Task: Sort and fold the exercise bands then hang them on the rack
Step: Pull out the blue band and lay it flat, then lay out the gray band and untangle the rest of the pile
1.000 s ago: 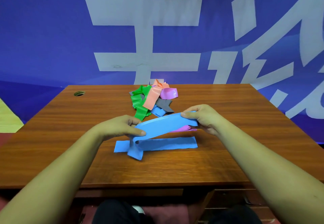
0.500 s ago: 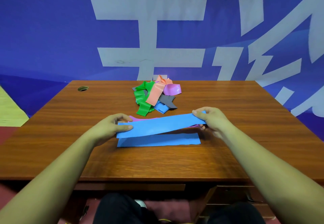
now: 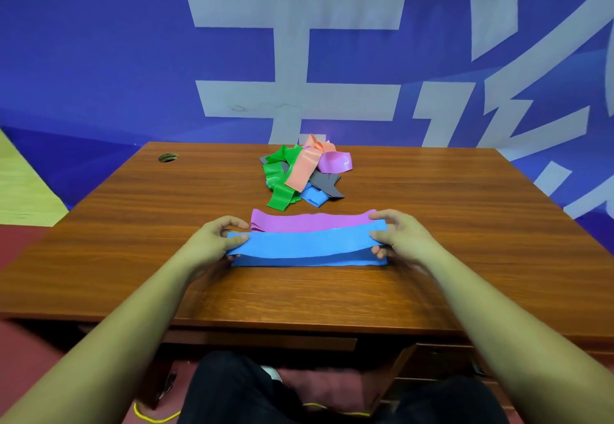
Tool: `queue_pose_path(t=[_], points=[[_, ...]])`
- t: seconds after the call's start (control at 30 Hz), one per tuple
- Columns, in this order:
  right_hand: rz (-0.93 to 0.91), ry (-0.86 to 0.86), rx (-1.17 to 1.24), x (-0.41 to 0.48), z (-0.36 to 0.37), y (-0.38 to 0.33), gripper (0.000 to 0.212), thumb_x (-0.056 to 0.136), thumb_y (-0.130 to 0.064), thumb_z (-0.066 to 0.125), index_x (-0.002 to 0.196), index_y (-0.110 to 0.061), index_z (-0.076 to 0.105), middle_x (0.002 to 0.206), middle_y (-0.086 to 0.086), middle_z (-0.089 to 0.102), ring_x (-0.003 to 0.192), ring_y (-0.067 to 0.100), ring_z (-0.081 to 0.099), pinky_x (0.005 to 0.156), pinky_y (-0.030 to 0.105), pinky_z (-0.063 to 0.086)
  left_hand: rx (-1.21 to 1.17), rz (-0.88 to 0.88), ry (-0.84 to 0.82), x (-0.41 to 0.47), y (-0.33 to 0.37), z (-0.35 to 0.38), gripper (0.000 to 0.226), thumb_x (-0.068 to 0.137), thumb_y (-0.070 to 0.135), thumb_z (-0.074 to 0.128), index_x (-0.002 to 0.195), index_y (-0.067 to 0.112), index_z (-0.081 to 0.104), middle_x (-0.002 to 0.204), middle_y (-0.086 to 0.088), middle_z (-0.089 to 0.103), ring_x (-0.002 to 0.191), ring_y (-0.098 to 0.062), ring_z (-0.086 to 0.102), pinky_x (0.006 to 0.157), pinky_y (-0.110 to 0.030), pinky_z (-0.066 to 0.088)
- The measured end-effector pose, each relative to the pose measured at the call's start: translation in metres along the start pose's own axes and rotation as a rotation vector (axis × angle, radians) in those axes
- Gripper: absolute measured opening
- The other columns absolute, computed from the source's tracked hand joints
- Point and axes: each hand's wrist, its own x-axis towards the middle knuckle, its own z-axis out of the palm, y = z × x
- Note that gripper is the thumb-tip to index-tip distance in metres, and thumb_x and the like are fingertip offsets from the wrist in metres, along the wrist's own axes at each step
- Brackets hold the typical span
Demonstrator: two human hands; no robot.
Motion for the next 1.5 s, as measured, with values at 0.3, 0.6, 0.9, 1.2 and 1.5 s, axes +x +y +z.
queue_pose_path(t=[0.3, 0.6, 0.9, 1.2, 1.5], points=[[0.045, 0.191, -0.13, 0.004, 0.004, 0.015, 0.016, 0.09, -0.008, 0.065, 0.087, -0.011, 0.05, 0.077, 0.011, 0.068, 0.053, 0.02, 0.069, 0.042, 0.025, 0.049, 0.06, -0.078, 0.134, 0.007, -0.014, 0.008, 0.024, 0.086, -0.006, 0.063, 0.106, 0.006, 0.06, 0.072, -0.009, 0.06, 0.059, -0.02, 0.056, 0.061, -0.032, 0.045], [0.069, 0.368, -0.309, 0.01, 0.01, 0.035, 0.012, 0.081, -0.019, 0.077, 0.081, -0.01, 0.069, 0.079, 0.005, 0.07, 0.066, 0.018, 0.06, 0.065, 0.037, 0.052, 0.551, 0.044, 0.254, -0.003, -0.017, 0.021, 0.03, 0.085, 0.005, 0.06, 0.113, 0.016, 0.065, 0.094, -0.003, 0.064, 0.086, -0.021, 0.057, 0.077, -0.026, 0.04], [-0.046, 0.452, -0.591, 0.008, 0.025, 0.048, 0.011, 0.083, -0.023, 0.071, 0.084, -0.018, 0.061, 0.088, 0.003, 0.068, 0.089, 0.028, 0.062, 0.07, 0.032, 0.046, 0.656, 0.194, 0.336, -0.01, -0.03, 0.026, 0.026, 0.084, 0.005, 0.063, 0.106, 0.015, 0.054, 0.088, -0.004, 0.054, 0.087, -0.025, 0.053, 0.073, -0.03, 0.036], [-0.178, 0.487, -0.649, -0.001, 0.027, 0.057, 0.015, 0.087, -0.02, 0.063, 0.101, -0.023, 0.057, 0.085, 0.004, 0.066, 0.086, 0.029, 0.062, 0.07, 0.038, 0.052, 0.804, 0.096, 0.364, -0.012, -0.03, 0.03, 0.019, 0.093, 0.023, 0.056, 0.11, 0.018, 0.063, 0.107, -0.007, 0.049, 0.084, -0.024, 0.055, 0.071, -0.034, 0.044], [-0.246, 0.482, -0.761, 0.028, 0.027, 0.018, 0.029, 0.089, -0.023, 0.055, 0.115, -0.013, 0.061, 0.115, 0.011, 0.052, 0.096, 0.035, 0.06, 0.08, 0.039, 0.048, 0.781, 0.36, 0.327, 0.02, 0.009, 0.053, 0.015, 0.084, 0.014, 0.06, 0.098, 0.01, 0.064, 0.099, -0.007, 0.049, 0.1, -0.028, 0.051, 0.086, -0.038, 0.046]])
